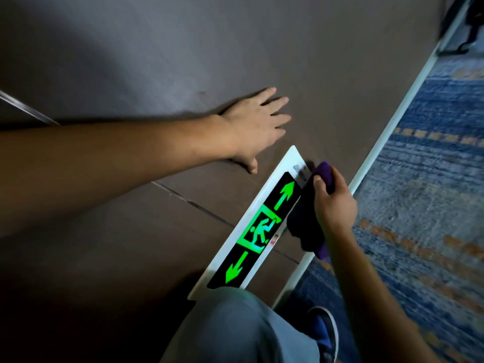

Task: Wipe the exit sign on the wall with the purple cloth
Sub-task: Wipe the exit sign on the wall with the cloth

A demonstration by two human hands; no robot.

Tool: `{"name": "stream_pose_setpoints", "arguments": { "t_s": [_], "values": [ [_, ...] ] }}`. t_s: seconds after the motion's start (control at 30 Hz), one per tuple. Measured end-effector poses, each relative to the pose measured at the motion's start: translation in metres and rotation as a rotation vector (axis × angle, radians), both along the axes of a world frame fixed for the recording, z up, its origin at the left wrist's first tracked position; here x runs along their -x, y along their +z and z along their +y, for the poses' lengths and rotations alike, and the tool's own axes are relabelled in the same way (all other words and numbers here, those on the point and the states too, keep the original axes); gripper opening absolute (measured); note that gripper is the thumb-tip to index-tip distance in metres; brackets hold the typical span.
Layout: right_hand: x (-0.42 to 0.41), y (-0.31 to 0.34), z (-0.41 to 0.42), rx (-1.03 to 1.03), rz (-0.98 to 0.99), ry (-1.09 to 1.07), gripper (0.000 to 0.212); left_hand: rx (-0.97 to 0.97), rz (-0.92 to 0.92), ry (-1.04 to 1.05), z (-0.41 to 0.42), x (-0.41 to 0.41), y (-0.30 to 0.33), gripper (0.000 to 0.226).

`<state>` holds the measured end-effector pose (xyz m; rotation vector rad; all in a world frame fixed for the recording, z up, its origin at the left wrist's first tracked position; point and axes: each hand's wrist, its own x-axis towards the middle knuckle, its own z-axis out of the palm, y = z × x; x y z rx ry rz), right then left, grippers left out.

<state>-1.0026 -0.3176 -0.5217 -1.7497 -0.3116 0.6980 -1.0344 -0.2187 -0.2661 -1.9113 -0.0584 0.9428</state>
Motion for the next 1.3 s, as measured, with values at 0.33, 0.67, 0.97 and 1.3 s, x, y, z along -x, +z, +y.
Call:
{"name": "stream_pose_setpoints", "arguments": {
  "t_s": [0.33,0.67,0.97,1.3],
  "values": [
    [0.018,0.019,0.031,0.056,0.125,0.034,0.049,0.04,0.0,0.027,-0.001,-0.003,0.004,0.106],
    [0.017,0.043,0.016,-0.181,0.038,0.104,0.045,0.085,-0.049,0.049,-0.005,-0.002,0.008,0.098],
    [0.002,-0.016,0.014,-0.008,0.258,0.099,0.046,0.117,-0.103,0.078,-0.004,-0.003,0.003,0.099],
    [0.027,0.031,0.031,-0.125,0.261,-0.036,0.048,0.137,-0.107,0.035,-0.002,0.001,0.001,0.095]
  ]
}}
